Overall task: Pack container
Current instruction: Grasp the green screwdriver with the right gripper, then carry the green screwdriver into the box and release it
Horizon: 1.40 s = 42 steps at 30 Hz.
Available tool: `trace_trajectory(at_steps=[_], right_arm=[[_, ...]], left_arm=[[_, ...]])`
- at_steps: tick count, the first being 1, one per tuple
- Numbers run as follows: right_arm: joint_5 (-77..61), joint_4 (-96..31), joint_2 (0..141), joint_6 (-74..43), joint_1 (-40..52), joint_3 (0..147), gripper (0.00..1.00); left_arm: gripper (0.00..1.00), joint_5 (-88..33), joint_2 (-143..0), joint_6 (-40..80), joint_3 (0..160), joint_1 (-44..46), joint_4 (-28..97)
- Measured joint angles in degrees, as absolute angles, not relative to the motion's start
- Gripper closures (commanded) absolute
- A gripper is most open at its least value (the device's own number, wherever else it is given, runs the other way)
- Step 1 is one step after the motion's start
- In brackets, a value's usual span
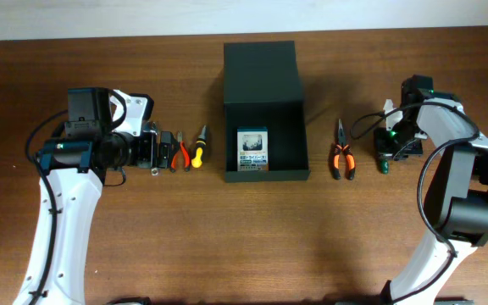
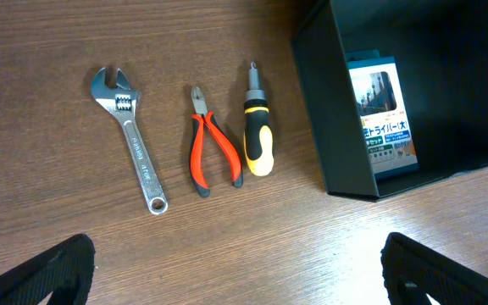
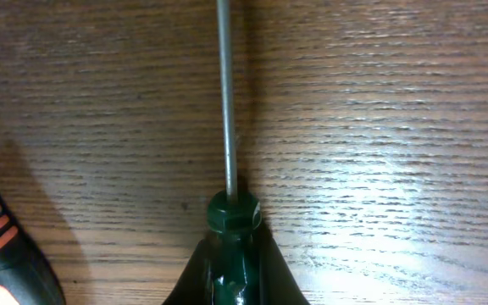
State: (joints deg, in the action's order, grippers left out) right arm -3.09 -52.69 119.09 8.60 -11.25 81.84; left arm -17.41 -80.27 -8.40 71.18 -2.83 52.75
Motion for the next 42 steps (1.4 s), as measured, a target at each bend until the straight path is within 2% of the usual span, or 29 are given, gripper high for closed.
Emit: trace_trajectory(at_steps=[17,28,33,38,42], right_arm=[[-4.5,-59.5,119.2,7.0,-11.2,83.5,0.96],[-4.6,-71.9,119.2,5.8,-10.1,105.5,0.96],[-4.6,-77.2,119.2,4.2,-4.6,117.4,0.96],[-4.6,-77.4,119.2,1.1,2.3,121.9,0.96],[-4.8,-77.5,119.2,-3.2,11.3,122.1,0.96]], left_arm=[[0.01,-17.4,-80.3,-8.4,71.2,-2.8,52.8],[0.01,-17.4,-80.3,-8.4,71.2,-2.8,52.7],[0.01,-17.4,-80.3,-8.4,71.2,-2.8,52.7],[0.01,-17.4,-80.3,-8.4,71.2,-2.8,52.8],[0.01,-17.4,-80.3,-8.4,71.2,-2.8,52.8]])
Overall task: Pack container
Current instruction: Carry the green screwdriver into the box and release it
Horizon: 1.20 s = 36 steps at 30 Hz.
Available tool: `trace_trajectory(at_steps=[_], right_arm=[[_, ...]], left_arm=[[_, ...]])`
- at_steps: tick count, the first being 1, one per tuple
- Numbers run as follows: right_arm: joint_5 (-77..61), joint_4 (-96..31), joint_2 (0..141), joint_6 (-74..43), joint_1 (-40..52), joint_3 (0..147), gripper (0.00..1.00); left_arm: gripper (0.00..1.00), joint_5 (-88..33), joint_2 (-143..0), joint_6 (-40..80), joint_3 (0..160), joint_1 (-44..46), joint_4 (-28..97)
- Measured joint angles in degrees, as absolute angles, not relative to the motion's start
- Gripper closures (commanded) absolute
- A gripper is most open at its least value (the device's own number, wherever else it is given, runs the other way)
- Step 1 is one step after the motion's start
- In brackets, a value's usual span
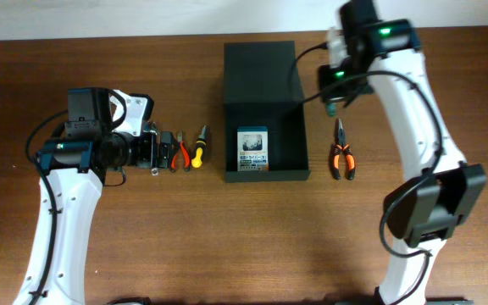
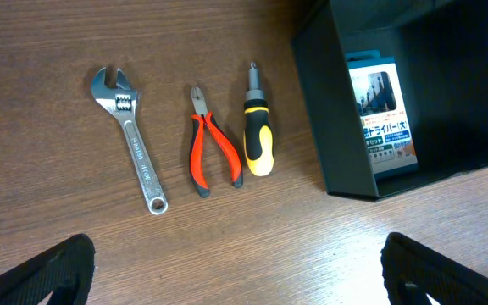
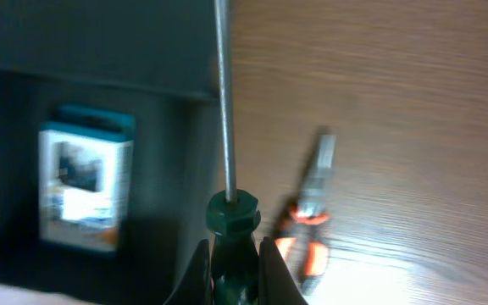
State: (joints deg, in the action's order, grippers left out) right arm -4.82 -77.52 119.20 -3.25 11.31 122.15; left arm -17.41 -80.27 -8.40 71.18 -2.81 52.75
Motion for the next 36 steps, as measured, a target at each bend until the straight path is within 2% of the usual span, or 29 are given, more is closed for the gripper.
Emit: trace_trajectory(at_steps=[8,14,36], right_arm=[[-3.8,-77.3,119.2,-9.4,23.6,122.1,0.96],[-0.4,-77.4,119.2,-13.5,29.0,121.9,0.96],[2.4,-64.5,119.4,-20.6,27.8,97.1,0.96]], left_arm=[[0.01,-17.4,-80.3,-8.4,71.2,-2.8,52.8],[0.01,-17.4,-80.3,-8.4,71.2,-2.8,52.8],[0.01,-17.4,-80.3,-8.4,71.2,-2.8,52.8]])
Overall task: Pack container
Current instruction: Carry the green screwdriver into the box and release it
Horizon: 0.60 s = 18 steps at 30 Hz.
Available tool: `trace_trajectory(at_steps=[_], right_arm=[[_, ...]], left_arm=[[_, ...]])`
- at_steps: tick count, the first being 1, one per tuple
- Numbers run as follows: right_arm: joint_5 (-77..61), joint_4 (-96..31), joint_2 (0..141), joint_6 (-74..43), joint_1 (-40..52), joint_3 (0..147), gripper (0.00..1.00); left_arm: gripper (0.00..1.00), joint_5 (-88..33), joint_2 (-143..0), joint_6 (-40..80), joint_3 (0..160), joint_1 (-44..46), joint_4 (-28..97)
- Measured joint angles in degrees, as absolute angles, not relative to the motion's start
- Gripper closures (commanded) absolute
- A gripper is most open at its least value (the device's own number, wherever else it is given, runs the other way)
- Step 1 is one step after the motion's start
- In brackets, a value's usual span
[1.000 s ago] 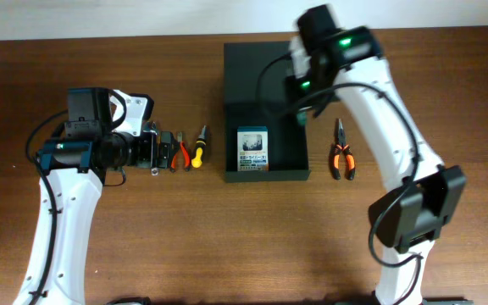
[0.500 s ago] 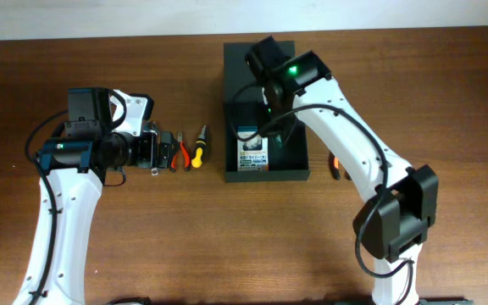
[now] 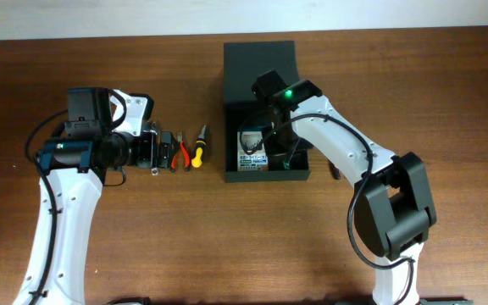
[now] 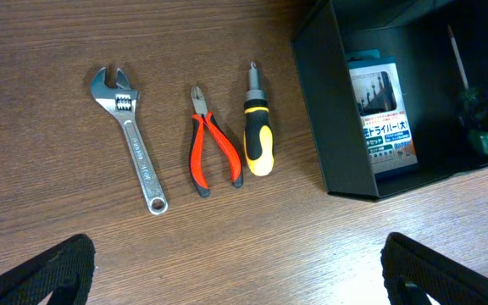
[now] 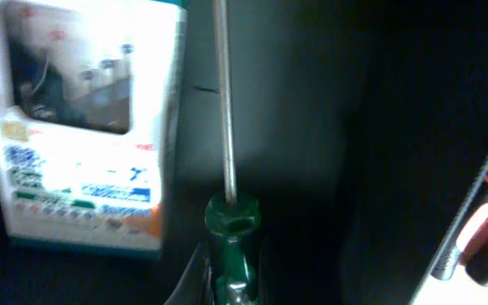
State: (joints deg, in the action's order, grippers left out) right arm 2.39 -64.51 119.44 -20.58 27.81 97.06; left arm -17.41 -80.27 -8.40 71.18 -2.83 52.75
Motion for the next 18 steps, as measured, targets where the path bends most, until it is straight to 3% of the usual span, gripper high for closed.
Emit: trace_trajectory(at_steps=[5,6,7,10,11,18], right_arm=[[2.4,-62.8,119.4,-23.4,26.9,95.1,0.95],[2.4,-62.7,119.4,-24.2,26.9,95.0,0.91],[2.4,-62.7,119.4,-24.6,26.9,94.9,0.85],[2.4,-62.7,119.4,-26.1,26.9,94.9,0.53],[2.3,-62.7,119.4,-26.3,26.9,94.9,0.47],[2.6,-62.8,119.4,-25.5,26.9,94.8,0.45]], left_arm=[[0.01,-17.4,-80.3,-8.4,71.2,-2.8,52.8],[0.01,-17.4,-80.3,-8.4,71.2,-2.8,52.8],[0.01,-17.4,-80.3,-8.4,71.2,-2.8,52.8],[0.01,-17.4,-80.3,-8.4,71.2,-2.8,52.8],[0.01,-17.4,-80.3,-8.4,71.2,-2.8,52.8],[0.01,-17.4,-80.3,-8.4,71.2,-2.8,52.8]])
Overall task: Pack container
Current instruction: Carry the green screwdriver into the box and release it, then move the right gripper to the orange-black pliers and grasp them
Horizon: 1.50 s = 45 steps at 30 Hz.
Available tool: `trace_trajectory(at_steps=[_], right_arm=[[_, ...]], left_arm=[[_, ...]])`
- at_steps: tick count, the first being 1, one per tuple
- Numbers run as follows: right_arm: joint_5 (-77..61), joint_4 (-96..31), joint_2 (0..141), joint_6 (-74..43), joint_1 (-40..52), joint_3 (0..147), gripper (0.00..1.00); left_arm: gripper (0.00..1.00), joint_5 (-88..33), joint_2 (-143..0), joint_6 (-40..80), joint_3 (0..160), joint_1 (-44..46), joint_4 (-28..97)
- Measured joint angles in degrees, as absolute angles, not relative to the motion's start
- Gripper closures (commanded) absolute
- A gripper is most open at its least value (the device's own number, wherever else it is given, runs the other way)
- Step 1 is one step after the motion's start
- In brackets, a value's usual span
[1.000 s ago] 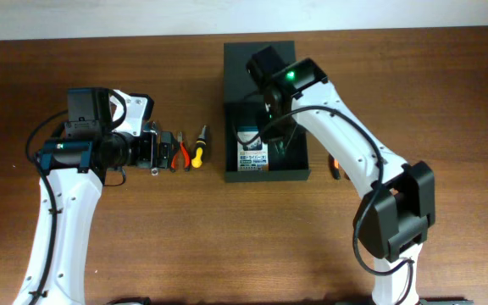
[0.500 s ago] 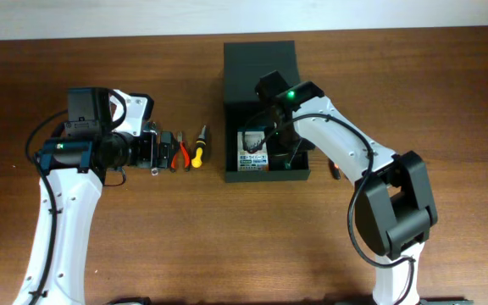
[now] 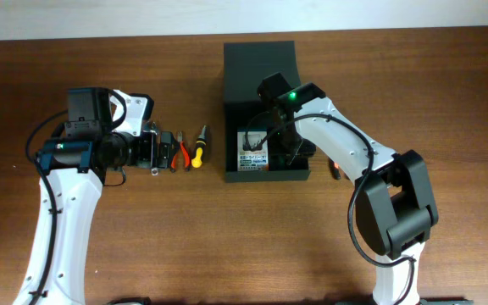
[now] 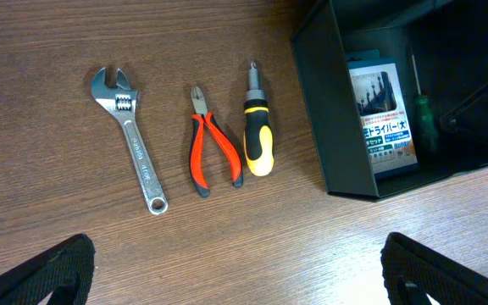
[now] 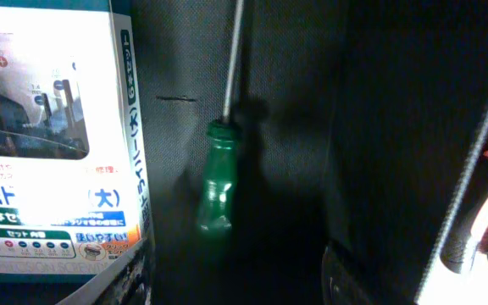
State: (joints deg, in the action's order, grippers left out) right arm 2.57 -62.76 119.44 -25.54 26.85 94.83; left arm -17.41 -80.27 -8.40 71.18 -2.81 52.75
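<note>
The black container stands open at mid-table. Inside it a boxed screwdriver set lies on the left, and a green-handled screwdriver lies loose on the floor beside it, also visible in the left wrist view. My right gripper hangs open inside the container just above the screwdriver, touching nothing. My left gripper is open over bare table, near a wrench, red pliers and a yellow-black screwdriver.
Orange-black pliers lie on the table just right of the container's wall, largely hidden by my right arm in the overhead view. The container's walls close in on the right gripper. Wooden table stretches in front.
My right gripper has opened and let go of the green screwdriver, which now lies on the container floor beside the boxed set. The left arm has not moved.
My right gripper was shut on the green screwdriver on the table at the far right, beside the orange pliers. Then it held it in the air by the container's right back corner, then inside the container. Now the screwdriver lies released there.
</note>
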Motion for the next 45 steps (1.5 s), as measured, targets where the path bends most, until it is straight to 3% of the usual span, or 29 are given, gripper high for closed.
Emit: trace_trajectory(at_steps=[8,14,19,26,32,45], right_arm=[[2.6,-68.4,119.3,-20.9,24.6,104.7,0.45],[2.8,-74.4,117.6,-19.4,16.5,118.7,0.44],[3.2,-78.1,115.9,-16.8,8.3,121.0,0.45],[3.6,-76.9,116.1,-13.5,-0.3,109.3,0.48],[1.6,-73.4,117.2,-10.0,-0.6,96.8,0.55],[-3.1,-58.3,117.3,-6.6,-0.6,79.6,0.53]], left_arm=[[0.01,-17.4,-80.3,-8.4,71.2,-2.8,52.5],[0.01,-17.4,-80.3,-8.4,71.2,-2.8,52.3],[0.01,-17.4,-80.3,-8.4,71.2,-2.8,52.3],[0.01,-17.4,-80.3,-8.4,71.2,-2.8,52.3],[0.01,-17.4,-80.3,-8.4,71.2,-2.8,52.3],[0.01,-17.4,-80.3,-8.4,71.2,-2.8,51.3]])
